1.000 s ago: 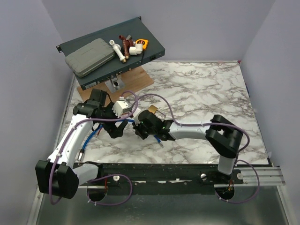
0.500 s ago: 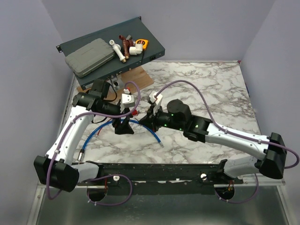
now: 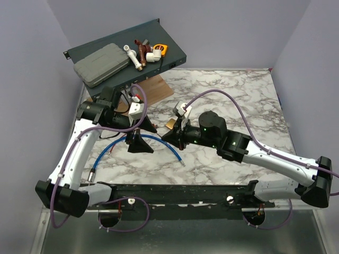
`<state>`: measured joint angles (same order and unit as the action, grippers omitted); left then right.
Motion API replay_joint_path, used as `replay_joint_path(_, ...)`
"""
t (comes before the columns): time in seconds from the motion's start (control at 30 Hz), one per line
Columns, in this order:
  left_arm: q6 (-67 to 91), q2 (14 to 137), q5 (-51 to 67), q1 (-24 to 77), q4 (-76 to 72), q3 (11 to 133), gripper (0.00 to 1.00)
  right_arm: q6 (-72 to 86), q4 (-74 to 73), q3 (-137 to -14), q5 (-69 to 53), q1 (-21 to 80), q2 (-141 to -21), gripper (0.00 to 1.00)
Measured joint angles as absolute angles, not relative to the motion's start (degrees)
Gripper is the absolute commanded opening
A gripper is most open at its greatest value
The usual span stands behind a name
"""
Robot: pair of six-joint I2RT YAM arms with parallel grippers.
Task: Unlock with the key
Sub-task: Pick up the key from the center of the board.
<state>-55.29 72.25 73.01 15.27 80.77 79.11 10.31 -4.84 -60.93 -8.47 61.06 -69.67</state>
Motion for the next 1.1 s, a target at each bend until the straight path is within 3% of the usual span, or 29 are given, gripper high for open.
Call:
replay_joint_path(0.17,-43.66,67.05,71.07,16.08,68.95,75.07,0.90,10.02,-6.68,-61.12,-8.58,61.06,-68.49,0.01)
replay_joint_path(0.4,-38.30,67.48,57.41,20.62,59.72,74.46,0.99,10.00,-9.96,-61.08,-6.70,60.01,-65.17,0.01)
replay_joint_path(0.9,-66.08,82.00,25.98,30.30,55.55,76.44,0.98,13.17,-14.06,-52.71,11.33,56.16,-52.95,0.01)
replay_joint_path(1.1,-66.46,96.99,21.71,32.97,50.46,82.37,0.88,15.62,-16.78,-51.51,17.30,56.14,-44.49,0.01)
